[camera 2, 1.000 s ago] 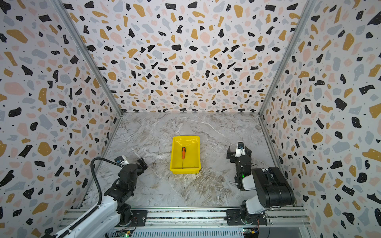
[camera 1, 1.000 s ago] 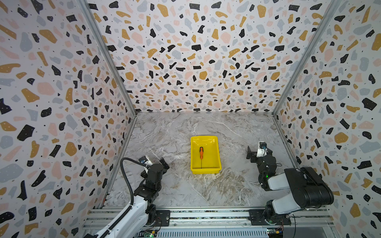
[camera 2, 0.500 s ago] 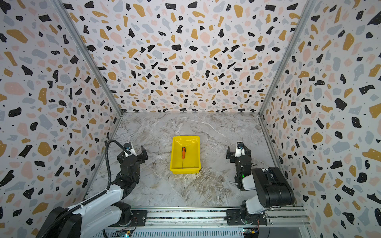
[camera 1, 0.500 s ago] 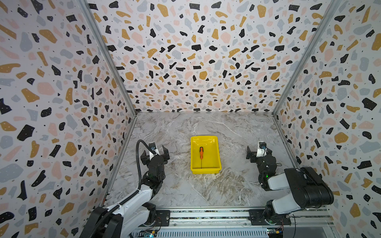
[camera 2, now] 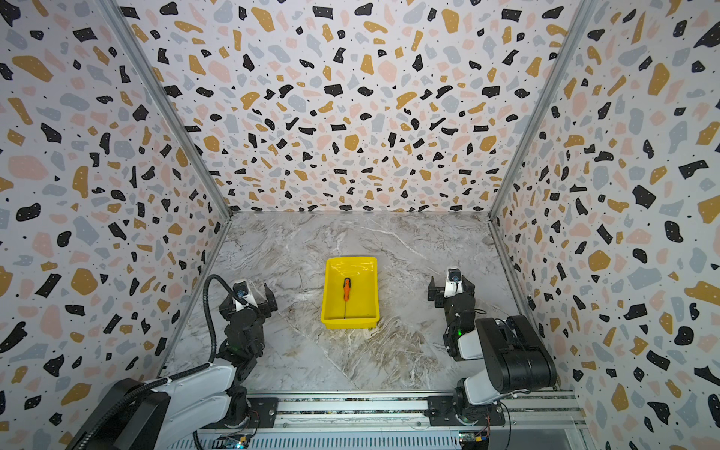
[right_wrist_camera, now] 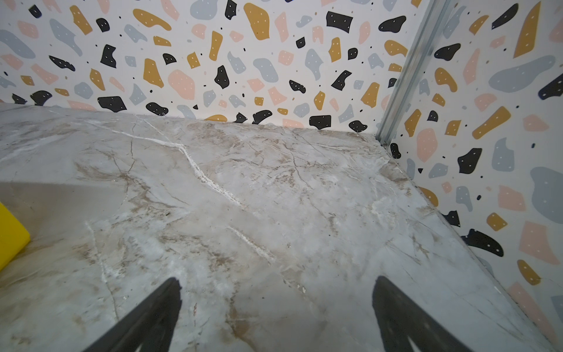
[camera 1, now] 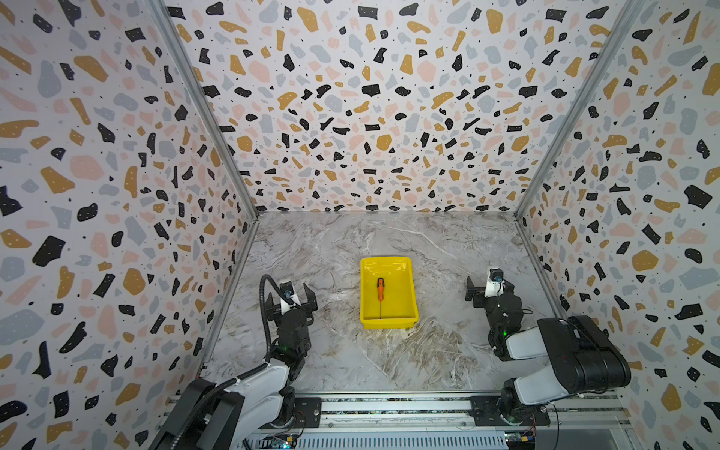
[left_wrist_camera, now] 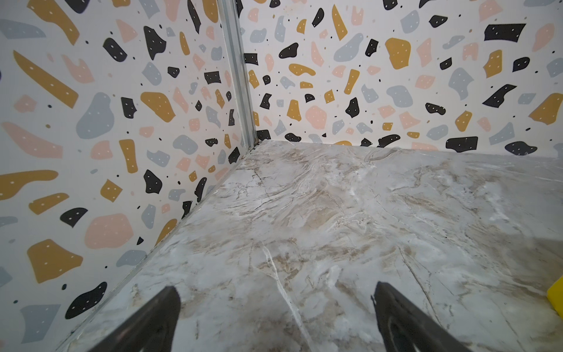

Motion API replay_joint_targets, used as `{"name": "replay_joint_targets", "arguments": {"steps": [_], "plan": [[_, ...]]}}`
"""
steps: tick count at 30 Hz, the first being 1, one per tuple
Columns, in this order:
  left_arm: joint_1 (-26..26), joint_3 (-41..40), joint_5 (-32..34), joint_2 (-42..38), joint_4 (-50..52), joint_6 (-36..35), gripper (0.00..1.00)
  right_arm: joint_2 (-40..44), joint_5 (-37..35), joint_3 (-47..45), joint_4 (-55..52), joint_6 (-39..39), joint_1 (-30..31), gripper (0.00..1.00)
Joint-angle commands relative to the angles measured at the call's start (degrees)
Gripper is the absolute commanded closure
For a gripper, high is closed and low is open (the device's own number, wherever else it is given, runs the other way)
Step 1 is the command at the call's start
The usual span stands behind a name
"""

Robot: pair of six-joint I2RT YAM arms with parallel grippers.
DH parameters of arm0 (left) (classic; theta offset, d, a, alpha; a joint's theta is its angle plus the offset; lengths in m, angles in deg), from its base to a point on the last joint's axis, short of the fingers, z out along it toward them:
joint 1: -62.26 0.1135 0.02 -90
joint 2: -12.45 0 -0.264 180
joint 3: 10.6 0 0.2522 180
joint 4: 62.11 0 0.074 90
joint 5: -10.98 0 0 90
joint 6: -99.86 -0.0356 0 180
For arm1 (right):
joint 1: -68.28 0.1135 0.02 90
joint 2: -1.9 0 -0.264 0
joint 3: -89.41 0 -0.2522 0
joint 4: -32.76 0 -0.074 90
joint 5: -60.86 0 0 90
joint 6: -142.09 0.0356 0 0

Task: Put the screwdriver in the bin
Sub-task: Reset both arms

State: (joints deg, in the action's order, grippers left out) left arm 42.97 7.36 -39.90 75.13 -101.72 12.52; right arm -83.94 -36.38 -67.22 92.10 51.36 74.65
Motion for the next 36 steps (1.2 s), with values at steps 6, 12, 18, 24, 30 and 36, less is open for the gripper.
{"name": "replay_joint_targets", "arguments": {"steps": [6,12,18,24,30,36], "plan": [[1.66,3.07,-1.88,10.88,-12.51,-2.57,0.0,0.28,0.13,1.12,0.89,-0.47,-0.11,0.01],[5.54,1.06,-5.16,14.03,-18.23,0.7,0.0,0.24,0.08,1.12,0.82,-0.36,-0.06,0.01],[6.2,1.1,-6.1,13.77,-17.78,1.13,0.0,0.13,1.22,1.56,0.25,-0.1,-0.61,0.01],[6.22,1.15,-6.33,13.27,-16.8,1.12,0.0,0.12,3.99,2.08,-0.96,0.21,-1.9,0.01],[6.22,1.15,-6.33,13.34,-16.95,1.13,0.0,-0.11,4.08,2.49,-1.38,0.19,-1.8,0.01],[6.19,1.15,-6.33,13.31,-16.95,1.13,0.0,0.15,4.05,2.08,-1.1,0.18,-1.85,0.01]]}}
